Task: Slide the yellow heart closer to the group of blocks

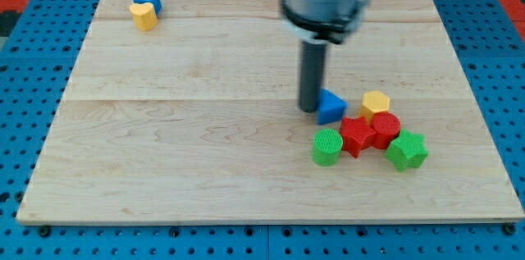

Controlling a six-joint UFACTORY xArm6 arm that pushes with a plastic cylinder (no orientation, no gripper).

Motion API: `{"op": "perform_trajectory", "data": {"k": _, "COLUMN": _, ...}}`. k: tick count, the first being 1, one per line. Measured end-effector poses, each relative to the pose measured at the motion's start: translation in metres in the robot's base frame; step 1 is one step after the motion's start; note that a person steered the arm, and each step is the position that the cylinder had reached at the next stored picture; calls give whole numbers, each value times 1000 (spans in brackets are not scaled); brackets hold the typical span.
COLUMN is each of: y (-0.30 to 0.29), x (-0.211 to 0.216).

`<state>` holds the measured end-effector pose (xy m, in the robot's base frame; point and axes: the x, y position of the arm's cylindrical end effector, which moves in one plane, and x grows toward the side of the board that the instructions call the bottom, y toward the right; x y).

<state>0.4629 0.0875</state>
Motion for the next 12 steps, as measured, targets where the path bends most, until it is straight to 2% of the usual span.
{"op": "perform_trajectory", "data": {"k": 1, "y": 27, "x": 17}}
{"op": "perform_trajectory", "data": {"k": 2, "y": -88, "x": -19}}
{"op": "perform_trajectory", "data": {"k": 4, "y": -314, "x": -127}}
{"op": "perform_trajectory", "data": {"k": 5, "y": -375, "x": -195}}
{"op": "perform_trajectory", "data": {"k": 6, "y": -371, "x": -239}}
{"op": "perform_trajectory", "data": {"k": 7, "y": -323, "x": -247}}
{"op": "perform_trajectory", "data": {"k": 8, "y": -270, "x": -196}}
{"op": "perform_trajectory", "data": {"k": 9, "y": -278, "x": -150}}
{"op": "perform_trajectory", "data": {"k": 10, "y": -284, "x": -151}}
{"op": "perform_trajectory", "data": {"k": 11, "y": -330, "x": -145}}
{"op": "perform_trajectory", "data": {"k": 12, "y": -322, "x": -118}}
